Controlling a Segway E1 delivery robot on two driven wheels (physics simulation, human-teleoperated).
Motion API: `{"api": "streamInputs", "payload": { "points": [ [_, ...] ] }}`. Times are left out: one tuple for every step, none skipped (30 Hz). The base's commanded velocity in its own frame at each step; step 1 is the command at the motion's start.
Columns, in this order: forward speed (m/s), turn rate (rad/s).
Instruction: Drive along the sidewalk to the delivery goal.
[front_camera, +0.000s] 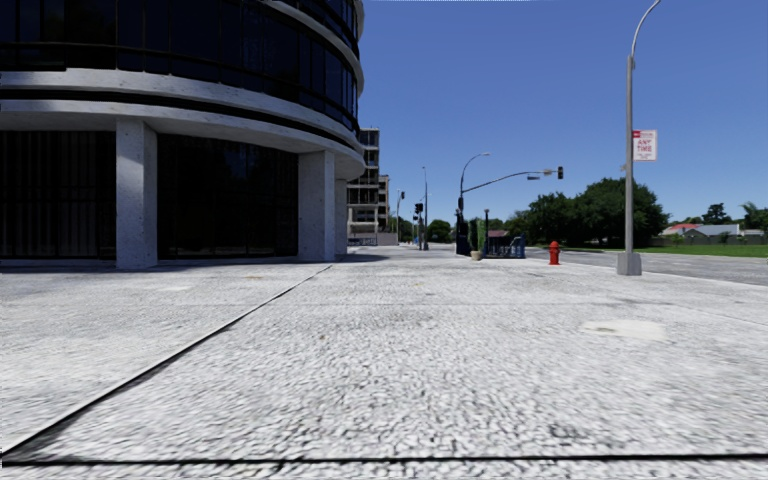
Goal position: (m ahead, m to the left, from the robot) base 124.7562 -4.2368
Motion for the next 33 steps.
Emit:
{"api": "streamInputs", "payload": {
  "points": [
    [1.31,0.0],
    [1.31,0.0],
    [1.31,0.0],
    [1.31,0.0],
    [1.31,0.0],
    [1.31,0.0],
    [1.31,0.0],
    [1.31,0.0],
    [1.31,0.0],
    [1.31,0.0],
    [2.0,0.0],
    [2.0,0.0],
    [2.0,0.0],
    [2.0,0.0],
    [2.0,0.0],
    [2.0,0.0],
    [2.0,0.0],
    [2.0,0.0],
    [2.0,0.0],
    [2.0,0.0],
    [2.0,0.0],
    [2.0,0.0],
    [2.0,0.0],
    [2.0,0.0],
    [2.0,0.0],
    [2.0,0.0],
    [2.0,0.0],
    [2.0,0.0],
    [2.0,0.0],
    [2.0,0.0],
    [2.0,0.0],
    [2.0,0.0],
    [2.0,0.0]
  ]
}}
